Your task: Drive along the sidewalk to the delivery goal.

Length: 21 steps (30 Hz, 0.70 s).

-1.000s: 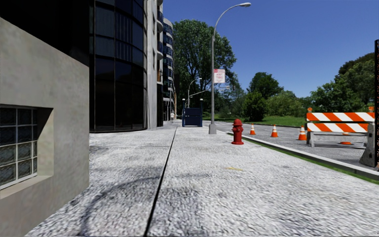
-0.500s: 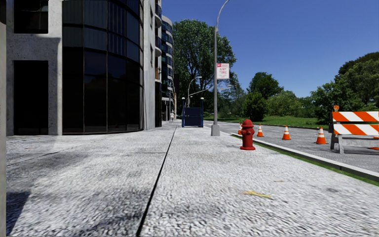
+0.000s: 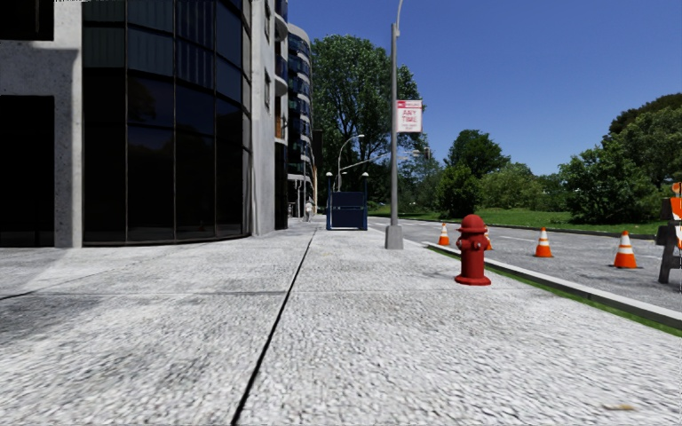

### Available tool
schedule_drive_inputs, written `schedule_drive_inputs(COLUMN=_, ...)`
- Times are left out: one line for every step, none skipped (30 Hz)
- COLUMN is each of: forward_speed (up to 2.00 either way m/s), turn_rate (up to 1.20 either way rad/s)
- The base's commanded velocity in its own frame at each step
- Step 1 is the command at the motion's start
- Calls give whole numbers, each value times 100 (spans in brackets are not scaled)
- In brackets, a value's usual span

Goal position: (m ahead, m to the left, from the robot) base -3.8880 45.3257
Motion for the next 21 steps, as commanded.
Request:
schedule_drive_inputs(forward_speed=200, turn_rate=63)
schedule_drive_inputs(forward_speed=200, turn_rate=83)
schedule_drive_inputs(forward_speed=200, turn_rate=99)
schedule_drive_inputs(forward_speed=200, turn_rate=99)
schedule_drive_inputs(forward_speed=200, turn_rate=105)
schedule_drive_inputs(forward_speed=200, turn_rate=106)
schedule_drive_inputs(forward_speed=200, turn_rate=106)
schedule_drive_inputs(forward_speed=200, turn_rate=106)
schedule_drive_inputs(forward_speed=200, turn_rate=106)
schedule_drive_inputs(forward_speed=200, turn_rate=103)
schedule_drive_inputs(forward_speed=200, turn_rate=95)
schedule_drive_inputs(forward_speed=200, turn_rate=86)
schedule_drive_inputs(forward_speed=200, turn_rate=75)
schedule_drive_inputs(forward_speed=200, turn_rate=75)
schedule_drive_inputs(forward_speed=200, turn_rate=59)
schedule_drive_inputs(forward_speed=200, turn_rate=48)
schedule_drive_inputs(forward_speed=200, turn_rate=37)
schedule_drive_inputs(forward_speed=200, turn_rate=20)
schedule_drive_inputs(forward_speed=200, turn_rate=8)
schedule_drive_inputs(forward_speed=200, turn_rate=8)
schedule_drive_inputs(forward_speed=200, turn_rate=2)
